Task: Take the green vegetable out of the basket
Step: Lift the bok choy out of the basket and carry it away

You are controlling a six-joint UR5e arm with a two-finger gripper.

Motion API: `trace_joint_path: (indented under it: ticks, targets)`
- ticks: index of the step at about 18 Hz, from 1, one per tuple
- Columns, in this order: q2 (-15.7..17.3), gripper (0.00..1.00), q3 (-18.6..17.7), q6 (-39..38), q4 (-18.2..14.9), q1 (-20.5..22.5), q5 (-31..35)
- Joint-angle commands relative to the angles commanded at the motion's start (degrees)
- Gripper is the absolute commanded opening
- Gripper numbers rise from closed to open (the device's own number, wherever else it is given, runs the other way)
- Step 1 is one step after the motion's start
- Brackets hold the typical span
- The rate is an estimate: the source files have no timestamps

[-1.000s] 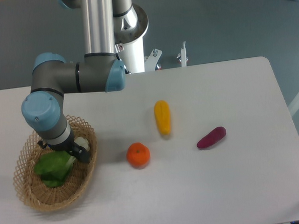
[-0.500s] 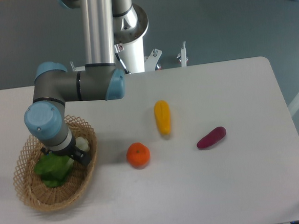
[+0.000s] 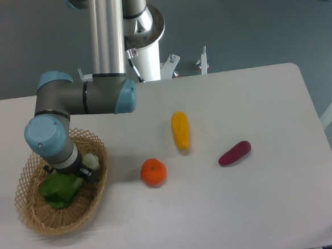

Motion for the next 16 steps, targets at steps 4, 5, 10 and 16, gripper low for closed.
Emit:
trace_joint_path:
  ticks: [4,5,10,16]
  targets:
    - [2.2,0.25,1.1,-0.1,0.2,0.0,-0.9]
    - [2.9,0.25,1.1,-0.1,0.2,0.1,-1.0]
    - [6.7,0.25,1.1,0.1,0.2,1.7,-1.6]
    - [9.2,0.25,3.4,1.1,0.6,11.6,-1.3]
